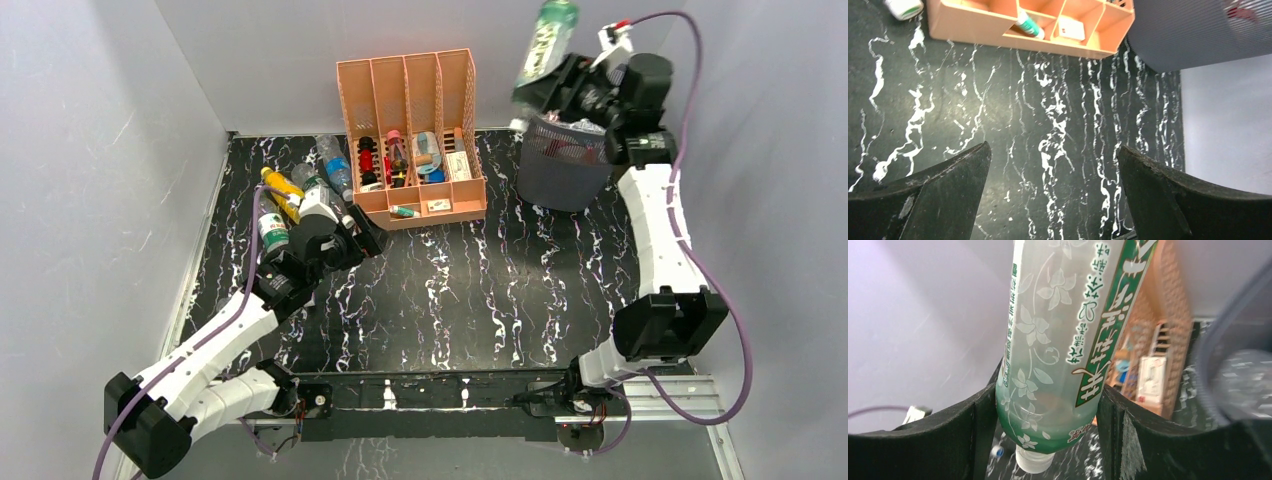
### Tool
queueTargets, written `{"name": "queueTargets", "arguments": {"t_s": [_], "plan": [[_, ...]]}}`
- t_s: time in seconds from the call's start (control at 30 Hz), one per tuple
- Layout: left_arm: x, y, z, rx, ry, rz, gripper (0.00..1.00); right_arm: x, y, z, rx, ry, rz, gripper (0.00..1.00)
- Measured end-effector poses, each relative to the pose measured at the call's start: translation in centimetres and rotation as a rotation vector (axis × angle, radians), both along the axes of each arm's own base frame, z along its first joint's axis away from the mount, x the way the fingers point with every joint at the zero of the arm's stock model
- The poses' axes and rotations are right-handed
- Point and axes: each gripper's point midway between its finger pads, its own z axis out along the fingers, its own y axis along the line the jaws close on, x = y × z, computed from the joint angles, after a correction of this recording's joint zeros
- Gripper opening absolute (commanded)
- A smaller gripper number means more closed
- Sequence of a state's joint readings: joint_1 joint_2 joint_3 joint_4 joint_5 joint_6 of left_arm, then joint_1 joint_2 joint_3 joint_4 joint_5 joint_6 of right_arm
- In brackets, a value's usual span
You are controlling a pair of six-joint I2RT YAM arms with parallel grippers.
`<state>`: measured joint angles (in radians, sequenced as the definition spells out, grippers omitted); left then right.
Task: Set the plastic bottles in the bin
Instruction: Pick up the plastic bottle at the center of the board, then place the plastic bottle in the trash bin.
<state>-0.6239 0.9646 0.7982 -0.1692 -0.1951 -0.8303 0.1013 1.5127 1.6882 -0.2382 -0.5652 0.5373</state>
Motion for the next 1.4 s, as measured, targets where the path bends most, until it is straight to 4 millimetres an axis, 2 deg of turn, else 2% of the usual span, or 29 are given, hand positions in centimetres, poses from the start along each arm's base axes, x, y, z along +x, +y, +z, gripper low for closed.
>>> {"name": "queueTargets", "arguments": {"t_s": [0.07,0.13,0.23,0.3,0.4,0.5,0.53,0.67,0.87,1.0,1.07,1.1,1.2,1.3,1.37,1.4], "plan": [[-0.3,0.3,-0.8,0.017,0.021,0.004,0.98,1.6,-3.2,1.1,0.029,-0.009,-0.064,0.61],[-0.6,0.6,-1.3,0.028,0.033,0.008,0.98,3.4,-6.7,1.0,0.054,0.004,-0.134,0.61],[-0.9,1.1,-1.3,0.038,0.037,0.018,0.98,6.2,-11.6,-0.2,0.097,0.054,-0.234,0.61],[-1.1,1.5,-1.1,0.041,0.032,0.028,0.98,7.9,-14.2,-1.7,0.122,0.095,-0.285,0.61],[-1.3,1.8,-0.9,0.044,0.027,0.036,0.98,10.2,-16.4,-3.1,0.154,0.137,-0.316,0.64],[-1.4,2.1,-1.1,0.056,0.033,0.045,0.98,12.2,-17.6,-4.5,0.177,0.171,-0.331,0.77],[-1.4,2.2,-1.2,0.059,0.035,0.047,0.98,12.5,-17.7,-4.8,0.184,0.183,-0.332,0.78],[-1.4,2.3,-1.4,0.068,0.038,0.048,0.98,12.6,-17.7,-5.8,0.203,0.234,-0.337,0.94],[-1.2,2.2,-2.1,0.088,0.054,0.046,0.98,11.3,-17.3,-5.6,0.203,0.245,-0.334,0.98],[-1.2,2.2,-2.4,0.094,0.062,0.045,0.98,9.9,-16.8,-3.4,0.198,0.205,-0.33,0.98],[-1.2,2.2,-2.4,0.096,0.064,0.046,0.98,8.3,-16.4,-1.1,0.193,0.159,-0.326,0.98],[-1.2,2.3,-2.6,0.103,0.067,0.051,0.98,6.4,-15.5,1.1,0.187,0.112,-0.313,0.98],[-1.3,2.9,-3.0,0.124,0.079,0.069,0.98,5.1,-13.8,2.8,0.165,0.063,-0.279,0.98],[-1.4,3.9,-3.8,0.16,0.108,0.106,0.98,4.9,-11.9,1.8,0.136,0.074,-0.245,0.97],[-1.3,5.6,-5.8,0.216,0.183,0.167,0.98,4.9,-10.5,0.6,0.107,0.095,-0.225,0.97],[-1.3,6.6,-7.0,0.244,0.231,0.199,0.98,4.7,-9.0,-0.3,0.089,0.107,-0.197,0.97]]}}
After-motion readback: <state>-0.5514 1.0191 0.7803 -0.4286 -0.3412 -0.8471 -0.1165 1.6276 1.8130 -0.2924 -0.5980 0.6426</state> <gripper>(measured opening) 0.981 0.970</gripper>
